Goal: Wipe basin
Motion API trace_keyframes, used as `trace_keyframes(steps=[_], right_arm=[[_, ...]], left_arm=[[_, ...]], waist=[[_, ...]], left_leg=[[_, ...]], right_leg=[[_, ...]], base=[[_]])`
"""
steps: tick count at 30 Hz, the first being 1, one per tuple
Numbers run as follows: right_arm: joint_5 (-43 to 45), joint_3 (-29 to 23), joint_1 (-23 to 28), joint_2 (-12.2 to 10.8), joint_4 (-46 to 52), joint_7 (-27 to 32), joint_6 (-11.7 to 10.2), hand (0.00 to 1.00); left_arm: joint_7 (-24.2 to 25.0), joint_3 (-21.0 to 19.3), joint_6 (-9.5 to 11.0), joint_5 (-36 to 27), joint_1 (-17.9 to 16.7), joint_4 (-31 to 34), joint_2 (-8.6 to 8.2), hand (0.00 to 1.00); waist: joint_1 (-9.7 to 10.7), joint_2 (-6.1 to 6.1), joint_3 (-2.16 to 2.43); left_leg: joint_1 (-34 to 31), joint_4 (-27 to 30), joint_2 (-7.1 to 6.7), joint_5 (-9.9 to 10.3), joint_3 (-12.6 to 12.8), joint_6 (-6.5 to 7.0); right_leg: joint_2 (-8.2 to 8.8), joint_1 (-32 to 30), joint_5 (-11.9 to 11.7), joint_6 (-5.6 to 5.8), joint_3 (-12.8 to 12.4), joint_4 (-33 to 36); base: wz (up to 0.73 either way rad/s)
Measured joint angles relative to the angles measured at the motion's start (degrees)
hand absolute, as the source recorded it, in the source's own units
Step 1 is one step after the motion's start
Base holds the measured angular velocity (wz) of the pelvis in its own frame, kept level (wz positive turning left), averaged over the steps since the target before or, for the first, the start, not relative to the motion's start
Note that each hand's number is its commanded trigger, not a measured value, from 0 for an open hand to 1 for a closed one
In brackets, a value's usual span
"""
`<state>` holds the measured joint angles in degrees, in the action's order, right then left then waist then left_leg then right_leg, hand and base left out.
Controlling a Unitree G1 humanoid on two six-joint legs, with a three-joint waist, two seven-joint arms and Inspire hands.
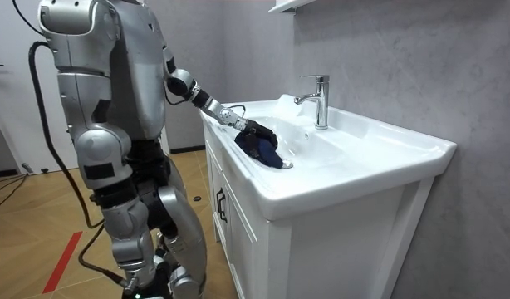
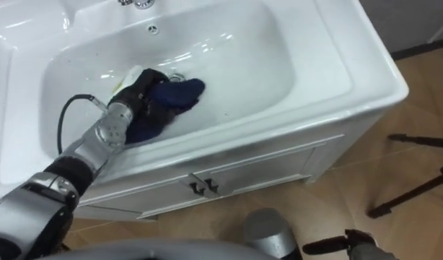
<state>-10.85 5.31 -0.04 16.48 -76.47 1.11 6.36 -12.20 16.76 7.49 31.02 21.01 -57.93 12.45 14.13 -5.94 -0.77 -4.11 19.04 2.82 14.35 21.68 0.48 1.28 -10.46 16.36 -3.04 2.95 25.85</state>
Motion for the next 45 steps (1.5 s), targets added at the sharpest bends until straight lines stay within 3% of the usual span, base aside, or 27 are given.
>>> trace_keyframes(steps=[2, 5, 8, 11, 17, 24, 29, 34, 37, 39, 45], right_arm=[[0.2, -1.2, 0.1, 0.0, 0.1, 0.0, 0.0, 0.00], [1.7, -3.9, 0.4, 0.0, 0.1, 0.1, 0.0, 0.00], [2.4, -5.6, 0.8, 0.0, 0.0, -0.1, 0.1, 0.00], [2.3, -6.7, 1.0, 0.1, 0.1, -0.1, 0.2, 0.00], [2.3, -8.9, 1.4, -0.4, 0.1, 0.9, 0.7, 0.00], [6.0, -8.1, 1.5, -0.7, 0.4, 1.9, 0.5, 0.00], [6.1, -6.4, 1.9, -1.1, 0.3, 1.8, -0.5, 0.00], [6.3, -6.5, 1.9, -1.6, 0.8, 1.9, -1.6, 0.00], [5.4, -6.4, 1.8, -2.3, 1.1, 1.9, -2.5, 0.00], [5.4, -6.4, 1.3, -2.6, 0.8, 1.8, -2.9, 0.00], [5.3, -5.0, 1.3, -2.6, 0.8, 1.5, -3.9, 0.00]], left_arm=[[-1.8, -1.9, 0.0, 3.6, -0.9, 0.1, 0.70, 1.00], [-4.2, -4.9, -0.8, 8.2, -3.3, 0.9, 1.03, 1.00], [-6.1, -6.2, -1.1, 11.9, -5.9, 2.8, 1.06, 1.00], [-7.2, -6.9, -1.5, 12.4, -8.0, 5.1, 1.13, 1.00], [-8.6, -7.0, -2.2, 13.7, -10.5, 6.4, 1.15, 1.00], [-8.4, -7.0, -2.7, 13.7, -12.9, 9.0, 1.20, 1.00], [-7.7, -7.0, -2.9, 13.5, -13.1, 11.4, 1.13, 1.00], [-6.9, -7.0, -3.5, 13.7, -14.7, 16.0, 1.01, 1.00], [-6.7, -7.0, -5.0, 14.3, -14.8, 19.8, 0.94, 1.00], [-6.8, -7.1, -6.4, 14.2, -14.8, 23.5, 1.13, 1.00], [-9.1, -8.4, -6.7, 14.2, -14.7, 30.7, 2.89, 1.00]], waist=[[-0.7, -0.06, 0.07], [-1.3, -0.63, 0.66], [-2.5, -0.78, 0.93], [-3.2, -0.84, 1.28], [-3.5, -0.55, 1.52], [-3.7, -0.18, 1.44], [-3.7, 0.87, 1.11], [-4.0, 1.26, 1.06], [-5.3, 1.20, 1.10], [-5.2, 1.55, 0.86], [-6.7, 1.65, 0.68]], left_leg=[[0.4, -1.1, -0.42, -0.7, 0.0, -0.01], [1.0, -2.0, -0.55, -1.1, -0.7, -0.19], [1.8, -2.6, -0.55, -1.3, -1.5, -0.46], [1.9, -2.8, -0.45, -1.4, -2.1, -0.70], [4.9, -4.4, -0.36, -1.7, -4.9, -1.17], [7.1, -5.6, -0.29, -1.8, -6.5, -1.25], [8.3, -5.8, -0.31, -1.8, -8.2, -1.27], [8.2, -6.0, -0.27, -1.8, -9.4, -1.28], [8.2, -6.4, -0.17, -1.8, -10.3, -1.30], [7.8, -6.5, -0.21, -1.8, -11.2, -1.30], [8.3, -7.9, -0.60, -1.8, -13.0, -1.38]], right_leg=[[0.20, 0.0, -0.1, -0.06, -0.1, -0.2], [0.10, 0.9, -0.5, -0.23, 0.4, -1.3], [-0.23, 1.8, -0.6, -0.40, 0.4, -2.1], [-0.54, 2.1, -0.7, -0.61, 0.3, -2.7], [-1.28, 5.9, -1.0, -1.10, 0.5, -5.4], [-1.85, 8.9, -1.1, -1.31, 0.6, -7.7], [-1.81, 11.9, -1.3, -1.49, 2.5, -10.2], [-1.90, 13.6, -1.9, -1.54, 4.2, -12.4], [-2.01, 13.7, -2.1, -1.55, 4.7, -12.3], [-2.00, 13.8, -2.1, -1.55, 5.0, -12.3], [-1.93, 14.6, -2.2, -1.36, 5.4, -13.3]], base=[[0.02], [0.04], [-0.01], [-0.03], [0.00], [0.02], [0.18], [0.17], [0.08], [0.18], [0.07]])
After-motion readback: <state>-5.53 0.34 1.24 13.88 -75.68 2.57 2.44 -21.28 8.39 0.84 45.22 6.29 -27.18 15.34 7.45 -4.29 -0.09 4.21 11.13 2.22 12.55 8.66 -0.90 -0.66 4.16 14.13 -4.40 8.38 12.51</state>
